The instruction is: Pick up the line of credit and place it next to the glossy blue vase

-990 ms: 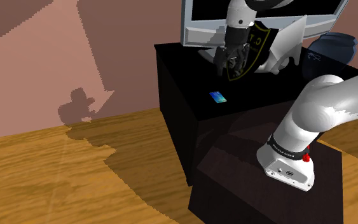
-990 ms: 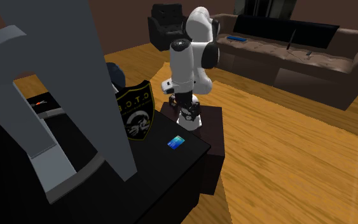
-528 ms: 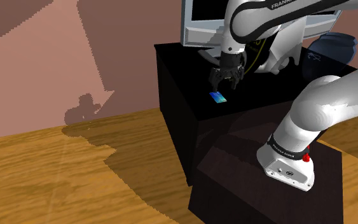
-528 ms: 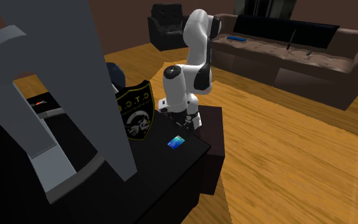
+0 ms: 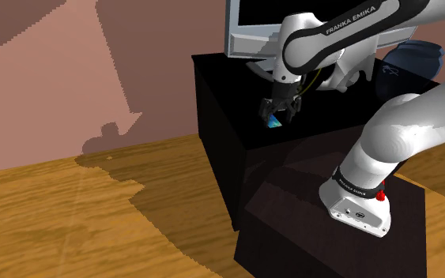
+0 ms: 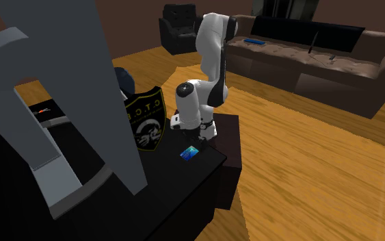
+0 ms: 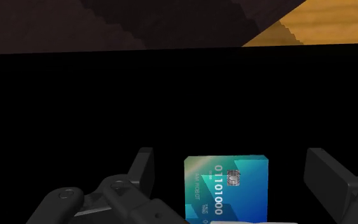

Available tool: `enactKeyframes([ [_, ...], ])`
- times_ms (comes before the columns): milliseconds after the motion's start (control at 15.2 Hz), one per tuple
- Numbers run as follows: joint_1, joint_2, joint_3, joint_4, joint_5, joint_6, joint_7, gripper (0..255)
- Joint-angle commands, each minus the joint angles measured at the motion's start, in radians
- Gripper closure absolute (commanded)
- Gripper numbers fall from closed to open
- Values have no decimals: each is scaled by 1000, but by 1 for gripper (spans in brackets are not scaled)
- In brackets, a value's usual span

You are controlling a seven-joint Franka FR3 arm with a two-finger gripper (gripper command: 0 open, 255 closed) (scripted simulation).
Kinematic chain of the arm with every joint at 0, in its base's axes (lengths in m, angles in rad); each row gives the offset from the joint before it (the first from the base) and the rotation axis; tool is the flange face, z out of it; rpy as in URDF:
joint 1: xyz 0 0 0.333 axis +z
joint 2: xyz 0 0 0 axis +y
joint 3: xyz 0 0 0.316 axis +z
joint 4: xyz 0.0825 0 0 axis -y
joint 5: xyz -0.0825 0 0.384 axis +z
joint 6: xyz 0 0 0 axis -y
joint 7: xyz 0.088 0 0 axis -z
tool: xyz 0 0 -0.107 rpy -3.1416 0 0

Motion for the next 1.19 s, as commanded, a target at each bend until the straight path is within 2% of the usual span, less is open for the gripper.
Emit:
enactKeyframes([
  [0, 2, 11, 2, -6, 3, 17, 0, 0],
  [462, 2, 10, 2, -6, 3, 17, 0, 0],
  [528, 2, 10, 2, -6, 3, 17, 0, 255],
  [1122, 2, 11, 2, -6, 3, 17, 0, 255],
])
